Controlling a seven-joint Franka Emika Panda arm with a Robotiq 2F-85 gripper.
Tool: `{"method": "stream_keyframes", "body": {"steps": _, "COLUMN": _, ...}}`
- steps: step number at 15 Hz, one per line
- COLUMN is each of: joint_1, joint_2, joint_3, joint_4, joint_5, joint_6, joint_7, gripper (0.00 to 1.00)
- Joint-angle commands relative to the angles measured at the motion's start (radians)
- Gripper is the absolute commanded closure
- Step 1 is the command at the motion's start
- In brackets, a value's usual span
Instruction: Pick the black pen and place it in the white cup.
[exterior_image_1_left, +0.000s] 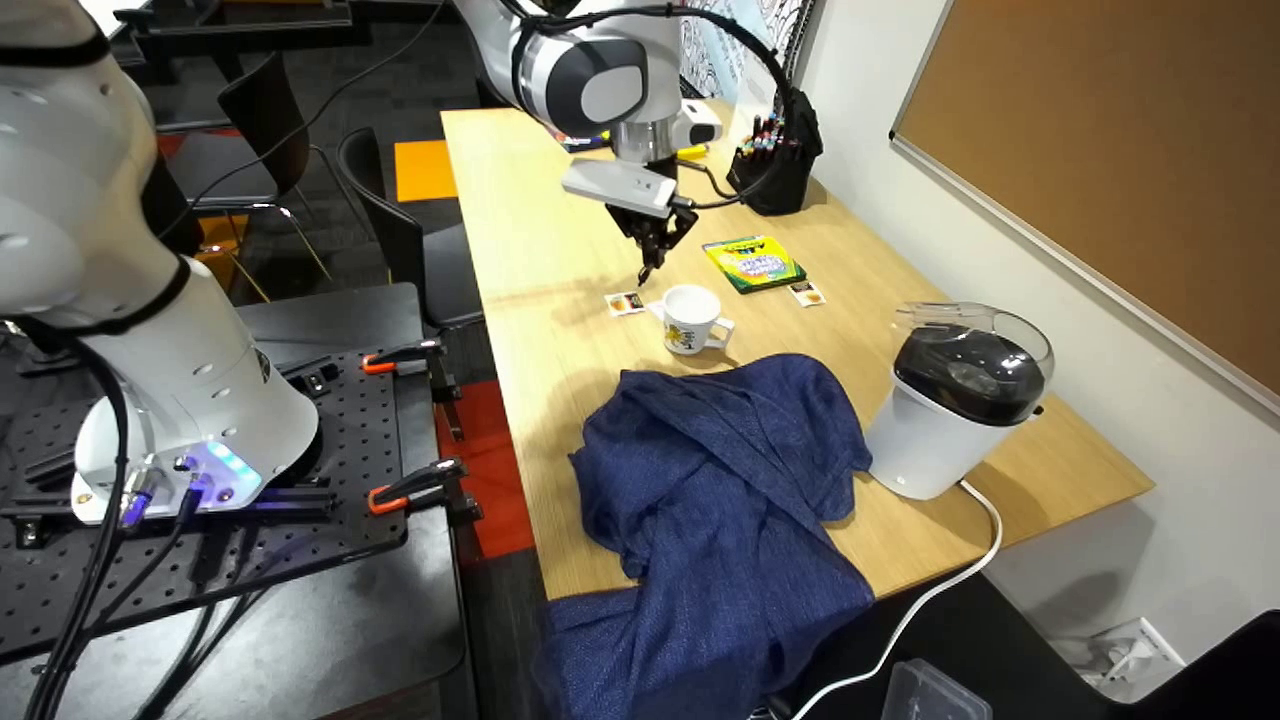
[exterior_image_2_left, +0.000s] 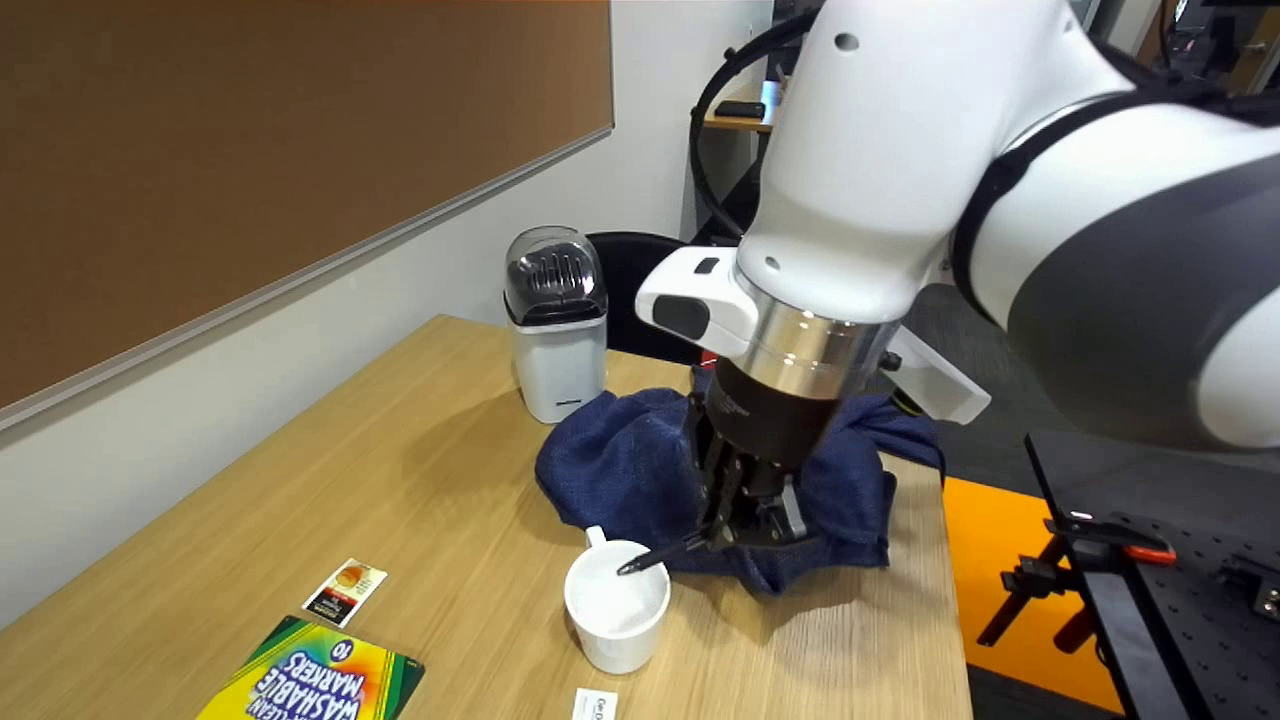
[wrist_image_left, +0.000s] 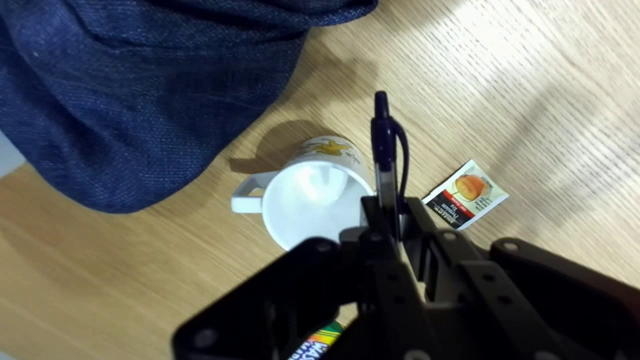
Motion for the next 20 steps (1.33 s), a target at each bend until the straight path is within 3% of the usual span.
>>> {"method": "stream_keyframes", "body": {"steps": 1, "joint_1": 0.014, "joint_2": -0.094, "joint_3": -0.034, "joint_4": -0.023, "joint_5": 0.009, "joint_6": -0.086, "joint_7": 0.098, "gripper": 0.96}}
{"method": "stream_keyframes", "body": {"steps": 2, "joint_1": 0.013, "joint_2": -0.106, "joint_3": -0.038, "joint_4": -0.021, "joint_5": 0.016, "joint_6": -0.109, "joint_7": 0.115, "gripper": 0.96}}
{"method": "stream_keyframes", "body": {"steps": 3, "joint_1": 0.013, "joint_2": -0.049, "joint_3": -0.034, "joint_4": 0.001, "joint_5": 0.007, "joint_6": -0.061, "joint_7": 0.065, "gripper": 0.96}}
{"method": "stream_keyframes", "body": {"steps": 4, "joint_1": 0.013, "joint_2": -0.057, "joint_3": -0.038, "joint_4": 0.001, "joint_5": 0.006, "joint_6": -0.068, "joint_7": 0.069, "gripper": 0.85}}
{"method": "stream_keyframes", "body": {"steps": 9, "joint_1": 0.015, "joint_2": -0.046, "joint_3": -0.037, "joint_4": 0.001, "joint_5": 0.006, "joint_6": -0.067, "joint_7": 0.068, "gripper": 0.85}}
{"method": "stream_keyframes", "body": {"steps": 10, "joint_1": 0.015, "joint_2": -0.045, "joint_3": -0.037, "joint_4": 0.001, "joint_5": 0.006, "joint_6": -0.067, "joint_7": 0.068, "gripper": 0.96}}
{"method": "stream_keyframes", "body": {"steps": 13, "joint_1": -0.007, "joint_2": -0.013, "joint_3": -0.022, "joint_4": 0.014, "joint_5": 0.045, "joint_6": 0.038, "joint_7": -0.064, "gripper": 0.96}}
{"method": "stream_keyframes", "body": {"steps": 17, "joint_1": -0.071, "joint_2": 0.006, "joint_3": 0.049, "joint_4": 0.006, "joint_5": 0.212, "joint_6": 0.172, "joint_7": -0.298, "gripper": 0.96}}
{"method": "stream_keyframes", "body": {"steps": 20, "joint_1": -0.169, "joint_2": 0.018, "joint_3": 0.182, "joint_4": 0.015, "joint_5": 0.451, "joint_6": 0.224, "joint_7": -0.553, "gripper": 0.96}}
